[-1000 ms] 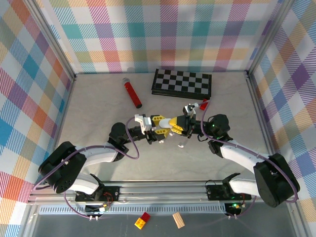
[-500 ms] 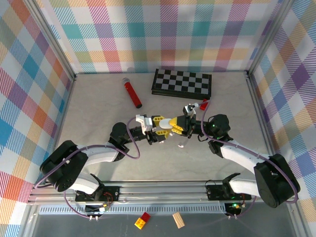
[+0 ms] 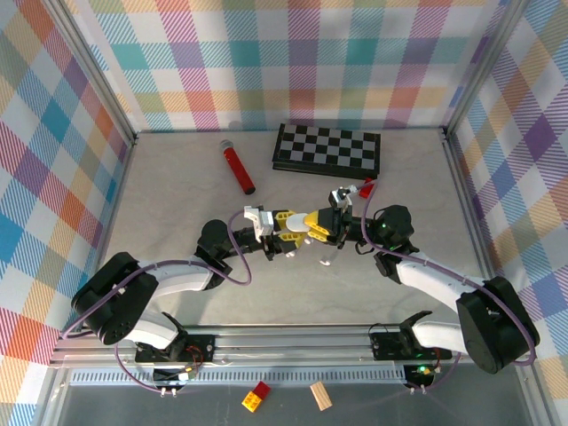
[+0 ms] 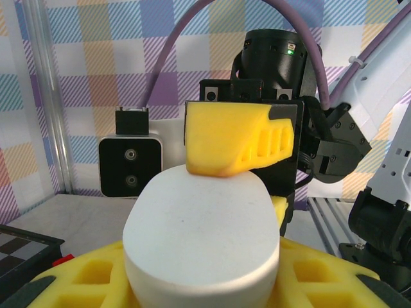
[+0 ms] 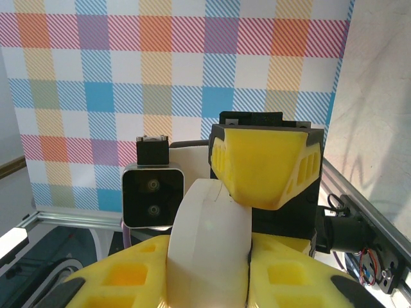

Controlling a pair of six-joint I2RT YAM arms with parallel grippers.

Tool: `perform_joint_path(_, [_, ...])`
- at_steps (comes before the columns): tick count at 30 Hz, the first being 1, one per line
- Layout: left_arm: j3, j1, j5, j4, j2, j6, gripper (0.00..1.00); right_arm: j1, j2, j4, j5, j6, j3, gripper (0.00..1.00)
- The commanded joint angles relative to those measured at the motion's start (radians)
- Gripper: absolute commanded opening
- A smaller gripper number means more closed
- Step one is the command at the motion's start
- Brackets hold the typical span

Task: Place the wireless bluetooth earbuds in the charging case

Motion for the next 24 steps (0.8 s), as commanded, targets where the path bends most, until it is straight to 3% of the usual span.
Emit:
perform_joint_path(1, [0.02,0.0,0.028,0.051,-0.016,-0.01,0.37,-0.005,-0.019,-0.02,0.007,-0.038,0.007,0.22])
perform_joint_path(4, [0.019,0.0,0.026,0.049,-0.018,-0.006,0.37,-0.007,-0.059,-0.142,0.011,-0.114,0.019,0.48])
perform_joint_path(6, [0.014,0.001,0.025,0.043,-0.017,-0.002,0.37,-0.011,-0.11,-0.294,0.015,-0.218,0.044,0.58])
perform_joint_path(9, [0.007,0.002,0.031,0.036,-0.019,-0.003,0.37,-0.013,-0.219,-0.722,0.062,-0.492,0.141,0.69])
perform_joint_path(13, [0.007,0.003,0.052,-0.016,-0.029,-0.003,0.38,-0.011,-0.324,-1.245,0.235,-0.914,0.3,0.79])
perform_joint_path(18, [0.012,0.002,0.076,-0.111,-0.042,0.018,0.38,0.002,-0.38,-1.363,0.375,-1.111,0.325,0.85])
perform_joint_path(24, [0.046,0.002,0.128,-0.201,-0.039,-0.004,0.38,0.167,-0.36,-1.464,0.636,-1.328,0.362,0.89])
